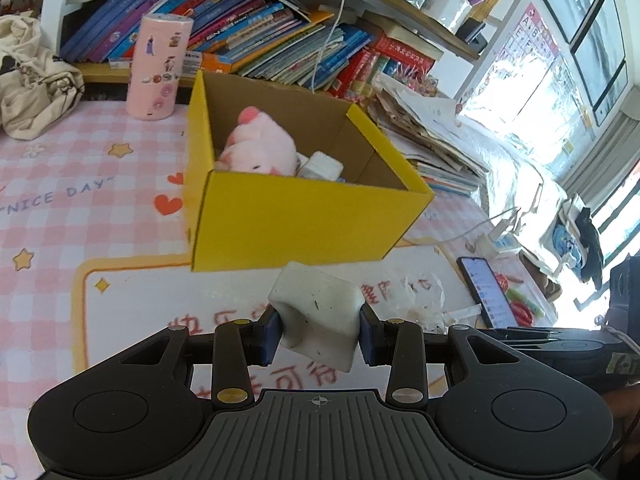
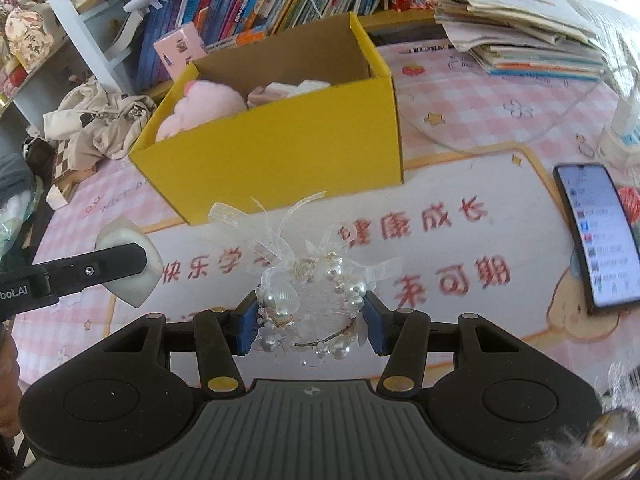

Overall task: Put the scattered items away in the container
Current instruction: 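Lift the pearl bracelet and white cube and carry them toward the yellow box, then lower the bracelet and cube into the yellow box beside the pig plush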

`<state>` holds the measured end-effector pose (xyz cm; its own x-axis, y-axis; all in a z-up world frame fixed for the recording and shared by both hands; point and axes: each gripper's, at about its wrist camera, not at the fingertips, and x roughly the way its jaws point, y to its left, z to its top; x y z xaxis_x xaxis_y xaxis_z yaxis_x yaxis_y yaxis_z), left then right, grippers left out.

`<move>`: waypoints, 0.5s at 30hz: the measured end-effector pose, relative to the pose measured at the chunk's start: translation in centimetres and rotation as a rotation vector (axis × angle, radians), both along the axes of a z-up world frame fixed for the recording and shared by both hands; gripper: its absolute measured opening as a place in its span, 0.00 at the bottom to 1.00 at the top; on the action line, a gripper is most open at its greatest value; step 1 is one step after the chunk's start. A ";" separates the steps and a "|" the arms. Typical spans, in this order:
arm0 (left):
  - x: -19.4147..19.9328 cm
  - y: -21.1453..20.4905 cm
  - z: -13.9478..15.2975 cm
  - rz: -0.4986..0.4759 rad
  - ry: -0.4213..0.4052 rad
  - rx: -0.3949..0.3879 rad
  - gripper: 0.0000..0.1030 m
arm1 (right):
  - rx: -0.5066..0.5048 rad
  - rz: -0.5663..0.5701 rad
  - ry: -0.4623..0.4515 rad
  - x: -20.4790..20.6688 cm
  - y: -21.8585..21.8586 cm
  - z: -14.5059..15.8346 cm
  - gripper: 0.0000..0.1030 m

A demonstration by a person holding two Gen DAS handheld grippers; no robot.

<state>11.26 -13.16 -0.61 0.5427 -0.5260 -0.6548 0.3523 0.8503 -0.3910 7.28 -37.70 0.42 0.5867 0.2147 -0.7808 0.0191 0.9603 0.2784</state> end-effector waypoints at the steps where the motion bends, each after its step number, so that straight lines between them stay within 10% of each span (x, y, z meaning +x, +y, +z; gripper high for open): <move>1: 0.2 -0.4 0.1 0.003 -0.006 0.001 0.36 | -0.001 0.007 -0.007 0.3 -0.4 0.1 0.48; 15: 3.5 -4.5 3.6 0.080 -0.114 -0.030 0.36 | 0.017 0.100 -0.205 5.3 -4.6 4.8 0.48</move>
<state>14.76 -17.67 2.98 0.6538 -0.4966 -0.5709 0.3276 0.8659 -0.3779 12.57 -42.27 5.21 0.7079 0.2914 -0.6434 -0.1341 0.9498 0.2826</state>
